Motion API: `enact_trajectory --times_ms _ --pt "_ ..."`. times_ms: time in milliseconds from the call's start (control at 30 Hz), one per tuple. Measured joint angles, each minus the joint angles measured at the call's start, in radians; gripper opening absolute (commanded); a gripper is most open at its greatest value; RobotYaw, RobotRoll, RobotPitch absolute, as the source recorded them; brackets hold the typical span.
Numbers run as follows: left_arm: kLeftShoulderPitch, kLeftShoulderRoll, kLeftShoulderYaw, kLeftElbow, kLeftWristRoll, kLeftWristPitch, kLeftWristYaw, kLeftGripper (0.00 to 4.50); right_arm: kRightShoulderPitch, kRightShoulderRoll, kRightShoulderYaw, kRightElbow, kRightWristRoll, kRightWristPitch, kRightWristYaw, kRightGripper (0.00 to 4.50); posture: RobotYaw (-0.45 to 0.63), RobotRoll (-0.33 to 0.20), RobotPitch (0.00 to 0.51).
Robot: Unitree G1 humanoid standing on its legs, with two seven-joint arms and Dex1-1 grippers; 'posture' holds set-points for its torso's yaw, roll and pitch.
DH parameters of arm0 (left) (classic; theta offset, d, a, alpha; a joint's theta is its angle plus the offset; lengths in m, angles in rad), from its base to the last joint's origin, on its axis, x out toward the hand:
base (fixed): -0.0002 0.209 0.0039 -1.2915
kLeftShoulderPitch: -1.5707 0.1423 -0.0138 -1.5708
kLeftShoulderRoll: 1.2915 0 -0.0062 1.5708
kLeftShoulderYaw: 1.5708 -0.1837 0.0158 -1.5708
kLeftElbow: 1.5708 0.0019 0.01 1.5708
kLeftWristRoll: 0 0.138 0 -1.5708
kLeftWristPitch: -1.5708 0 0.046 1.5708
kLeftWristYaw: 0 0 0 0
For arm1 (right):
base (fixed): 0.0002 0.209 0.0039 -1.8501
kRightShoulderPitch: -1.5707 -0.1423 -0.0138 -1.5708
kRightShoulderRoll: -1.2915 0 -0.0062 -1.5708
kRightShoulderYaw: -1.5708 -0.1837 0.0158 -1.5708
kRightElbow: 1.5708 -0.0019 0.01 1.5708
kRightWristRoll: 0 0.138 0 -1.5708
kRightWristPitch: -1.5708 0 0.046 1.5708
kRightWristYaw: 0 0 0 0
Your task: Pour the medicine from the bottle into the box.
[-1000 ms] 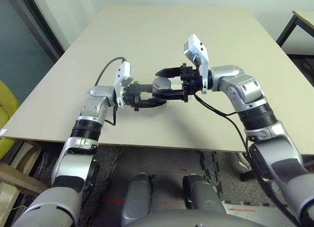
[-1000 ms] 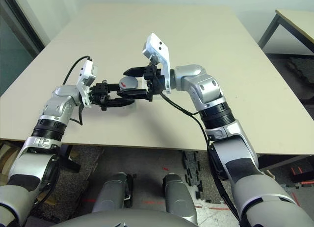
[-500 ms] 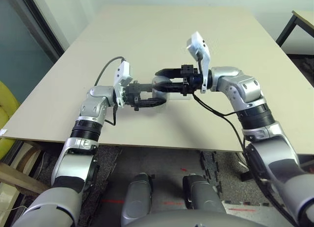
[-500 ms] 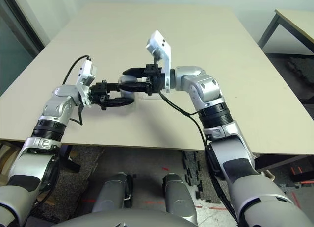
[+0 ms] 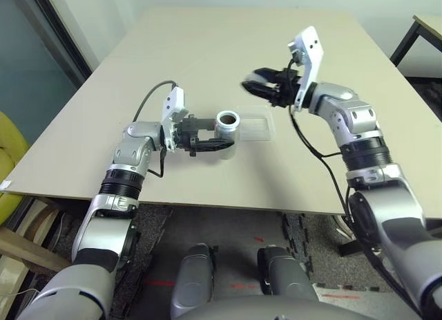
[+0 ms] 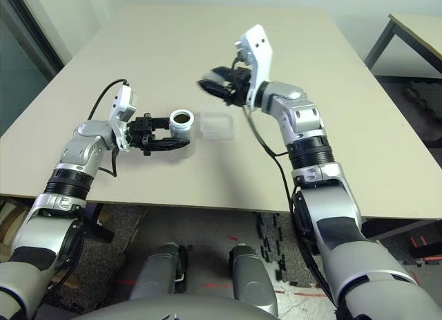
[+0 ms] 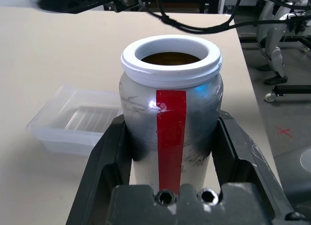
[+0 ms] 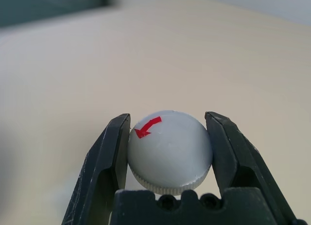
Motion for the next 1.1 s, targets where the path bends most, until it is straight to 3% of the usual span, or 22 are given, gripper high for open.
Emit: enact_trajectory --times_ms 300,500,867,1033,1100 --pt "-0.017 0.005 0.026 0.049 0.0 -0.041 0.04 2.49 0.062 -0.067 -0.068 0.166 -0.061 -0.105 -0.181 2.58 -0.04 0.0 0.061" --pt "-0.028 0.005 0.04 0.088 0.003 -0.079 0.071 2.49 0.123 -0.07 -0.08 0.225 -0.063 -0.137 -0.194 2.58 -0.05 0.0 0.067" --pt "-0.105 -0.016 0.078 0.209 0.024 -0.215 0.17 2.49 0.139 -0.044 -0.086 0.314 -0.082 -0.137 -0.205 2.58 -0.05 0.0 0.069" --pt "-0.105 -0.018 0.078 0.229 0.027 -0.224 0.173 2.49 0.144 -0.029 -0.08 0.327 -0.106 -0.137 -0.2 4.31 -0.04 0.0 0.069" --pt "-0.105 -0.018 0.076 0.232 0.033 -0.209 0.176 2.49 0.147 -0.04 -0.068 0.323 -0.128 -0.149 -0.193 4.5 -0.04 0.0 0.069"
